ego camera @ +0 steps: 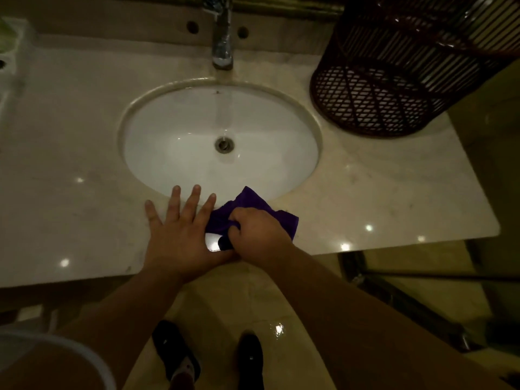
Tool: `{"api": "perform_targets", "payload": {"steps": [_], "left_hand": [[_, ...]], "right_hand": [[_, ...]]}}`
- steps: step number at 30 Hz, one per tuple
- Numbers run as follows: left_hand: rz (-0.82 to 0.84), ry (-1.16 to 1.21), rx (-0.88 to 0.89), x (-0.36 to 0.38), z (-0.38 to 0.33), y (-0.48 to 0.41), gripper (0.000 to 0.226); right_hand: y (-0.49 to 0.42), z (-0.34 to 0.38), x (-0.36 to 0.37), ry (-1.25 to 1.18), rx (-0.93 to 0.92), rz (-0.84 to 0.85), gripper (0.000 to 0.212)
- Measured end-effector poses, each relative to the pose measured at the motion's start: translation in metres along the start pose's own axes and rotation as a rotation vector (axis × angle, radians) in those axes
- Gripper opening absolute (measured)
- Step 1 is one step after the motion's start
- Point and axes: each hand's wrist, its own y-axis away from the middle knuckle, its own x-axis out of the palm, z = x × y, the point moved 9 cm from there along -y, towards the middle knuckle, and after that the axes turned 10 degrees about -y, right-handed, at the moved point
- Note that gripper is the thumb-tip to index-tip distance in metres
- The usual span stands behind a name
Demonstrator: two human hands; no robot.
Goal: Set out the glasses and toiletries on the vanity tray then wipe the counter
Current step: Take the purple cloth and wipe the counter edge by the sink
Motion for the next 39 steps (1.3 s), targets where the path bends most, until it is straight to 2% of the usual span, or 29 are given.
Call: {"api": "perform_targets", "payload": {"steps": [9,18,27,32,39], "left_hand": [[0.003,-0.027,-0.01,-0.004,-0.002,-0.001,0.122],[0.004,-0.032,-0.017,-0.004,-0.001,-0.002,0.12],[-0.032,0.011,-0.007,-0.004,-0.001,-0.002,0.119],[-0.057,0.033,0.0,-0.004,0.0,-0.002,0.119],[-0.006,0.073,0.023,-0.002,-0.001,-0.002,0.119]], "right_hand": [[0.006,-0.036,-0.021,-0.002,0.038,-0.004,0.014],[0.011,-0.066,-0.047,-0.008,0.056,-0.086,0.017],[0.011,-0.066,-0.048,-0.036,0.094,-0.084,0.017],[0.006,-0.065,-0.048,-0.049,0.159,-0.023,0.017],[0.009,-0.054,-0.051,-0.005,0.189,-0.018,0.012]]}}
